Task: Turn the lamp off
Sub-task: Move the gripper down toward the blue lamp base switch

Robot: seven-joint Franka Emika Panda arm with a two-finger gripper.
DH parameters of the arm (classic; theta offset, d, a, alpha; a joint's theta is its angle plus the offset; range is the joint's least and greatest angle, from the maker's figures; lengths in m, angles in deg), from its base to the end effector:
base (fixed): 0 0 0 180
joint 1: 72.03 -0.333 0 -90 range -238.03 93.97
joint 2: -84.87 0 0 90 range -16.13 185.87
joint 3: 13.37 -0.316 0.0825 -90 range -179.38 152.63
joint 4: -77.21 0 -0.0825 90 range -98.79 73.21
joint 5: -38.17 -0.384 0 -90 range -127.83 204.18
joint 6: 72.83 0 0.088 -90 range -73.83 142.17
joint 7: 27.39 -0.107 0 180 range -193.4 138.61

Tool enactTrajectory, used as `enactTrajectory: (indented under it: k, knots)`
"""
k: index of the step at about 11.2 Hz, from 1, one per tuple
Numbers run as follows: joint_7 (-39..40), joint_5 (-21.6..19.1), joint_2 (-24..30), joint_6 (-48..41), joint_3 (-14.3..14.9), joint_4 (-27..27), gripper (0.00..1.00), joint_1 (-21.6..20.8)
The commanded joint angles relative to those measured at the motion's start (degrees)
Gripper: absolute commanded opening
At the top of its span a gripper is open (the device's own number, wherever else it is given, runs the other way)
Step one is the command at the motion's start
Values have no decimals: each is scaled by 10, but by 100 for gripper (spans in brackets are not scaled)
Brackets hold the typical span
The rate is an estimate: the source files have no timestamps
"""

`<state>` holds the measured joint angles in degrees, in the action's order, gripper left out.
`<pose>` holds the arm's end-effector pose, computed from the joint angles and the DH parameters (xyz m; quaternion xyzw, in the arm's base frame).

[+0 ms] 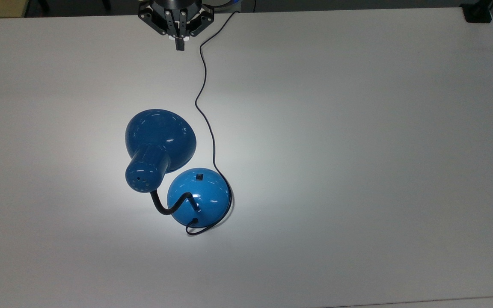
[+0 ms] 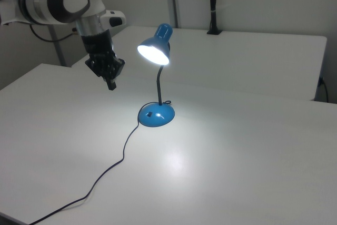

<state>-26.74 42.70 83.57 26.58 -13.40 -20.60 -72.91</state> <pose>0.5705 0.0019 0.5615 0.9990 0.0200 0.0027 0.0390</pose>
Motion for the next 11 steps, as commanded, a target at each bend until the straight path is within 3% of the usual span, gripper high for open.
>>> enactTrajectory:
  k: [1,7,11]
  knots:
    - [10,-11,-22,81,2,-19,0,-3]
    - [12,-11,-134,328,1,-63,0,2]
    - [2,-11,-200,429,-1,-63,0,5]
